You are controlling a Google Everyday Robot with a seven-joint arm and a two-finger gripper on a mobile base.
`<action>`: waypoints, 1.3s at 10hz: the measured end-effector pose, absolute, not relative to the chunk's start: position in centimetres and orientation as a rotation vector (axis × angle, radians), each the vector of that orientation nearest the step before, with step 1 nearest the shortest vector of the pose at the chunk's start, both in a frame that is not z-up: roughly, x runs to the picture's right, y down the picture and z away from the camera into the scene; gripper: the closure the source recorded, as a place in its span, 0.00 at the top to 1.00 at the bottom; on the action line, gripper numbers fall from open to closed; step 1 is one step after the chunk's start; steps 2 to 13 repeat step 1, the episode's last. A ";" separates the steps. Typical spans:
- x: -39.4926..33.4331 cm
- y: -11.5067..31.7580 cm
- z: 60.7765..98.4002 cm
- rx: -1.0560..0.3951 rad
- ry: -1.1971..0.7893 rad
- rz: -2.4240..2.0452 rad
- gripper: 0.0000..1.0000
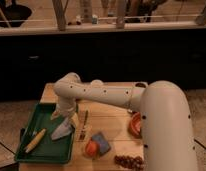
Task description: Place towel in tray
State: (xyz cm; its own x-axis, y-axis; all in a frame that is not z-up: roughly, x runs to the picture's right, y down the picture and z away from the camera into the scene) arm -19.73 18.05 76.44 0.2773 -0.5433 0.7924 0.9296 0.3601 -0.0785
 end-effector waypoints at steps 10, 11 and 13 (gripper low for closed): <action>-19.7 18.0 76.4 -0.611 -0.756 -1.075 0.80; -19.7 18.0 76.4 -0.611 -0.756 -1.075 0.80; -19.7 18.0 76.4 -0.611 -0.756 -1.075 0.80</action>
